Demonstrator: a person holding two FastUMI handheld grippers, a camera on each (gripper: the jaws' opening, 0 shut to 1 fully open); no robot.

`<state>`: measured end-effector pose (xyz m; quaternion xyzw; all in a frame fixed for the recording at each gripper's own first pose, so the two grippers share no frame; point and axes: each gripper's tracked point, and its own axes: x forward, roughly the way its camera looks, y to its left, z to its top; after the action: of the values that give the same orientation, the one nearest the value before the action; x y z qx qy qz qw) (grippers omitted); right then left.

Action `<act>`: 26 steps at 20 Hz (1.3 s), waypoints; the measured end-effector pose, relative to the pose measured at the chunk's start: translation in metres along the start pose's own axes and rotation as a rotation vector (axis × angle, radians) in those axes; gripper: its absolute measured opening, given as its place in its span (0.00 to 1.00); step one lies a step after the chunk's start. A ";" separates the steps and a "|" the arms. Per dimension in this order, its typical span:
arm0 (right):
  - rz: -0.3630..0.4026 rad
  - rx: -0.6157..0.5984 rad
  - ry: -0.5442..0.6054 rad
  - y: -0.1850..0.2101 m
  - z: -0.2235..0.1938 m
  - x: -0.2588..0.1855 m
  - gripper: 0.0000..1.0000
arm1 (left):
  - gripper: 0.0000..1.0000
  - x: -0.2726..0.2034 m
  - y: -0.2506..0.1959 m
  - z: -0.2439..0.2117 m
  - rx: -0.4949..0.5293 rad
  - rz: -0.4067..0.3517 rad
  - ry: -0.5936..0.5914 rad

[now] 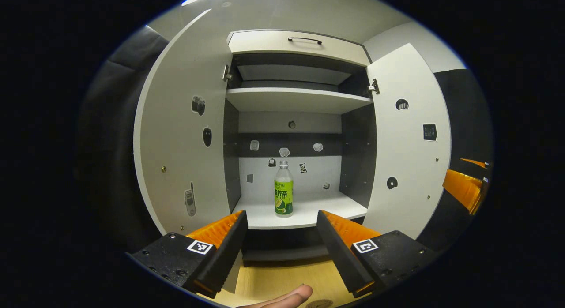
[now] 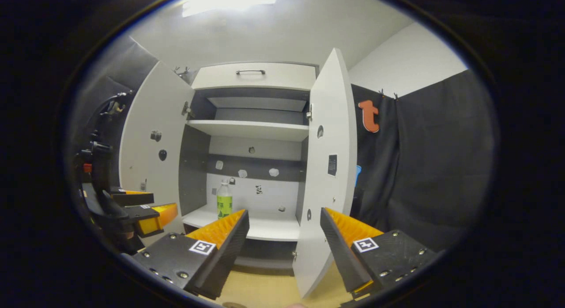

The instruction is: Grasp the bottle in the cabinet with the left hand and place it on the coaster, then close the right door with the right hand and the left door with the left hand.

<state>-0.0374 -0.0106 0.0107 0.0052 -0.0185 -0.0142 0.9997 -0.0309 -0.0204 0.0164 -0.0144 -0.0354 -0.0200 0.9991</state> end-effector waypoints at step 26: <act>0.000 0.000 0.027 -0.010 -0.012 0.014 0.94 | 0.99 0.257 0.012 -0.040 -0.062 0.029 -0.003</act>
<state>-0.0233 -0.0210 -0.0008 0.0052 -0.0047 -0.0141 0.9999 0.2284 -0.0196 -0.0055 -0.0457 -0.0361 -0.0064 0.9983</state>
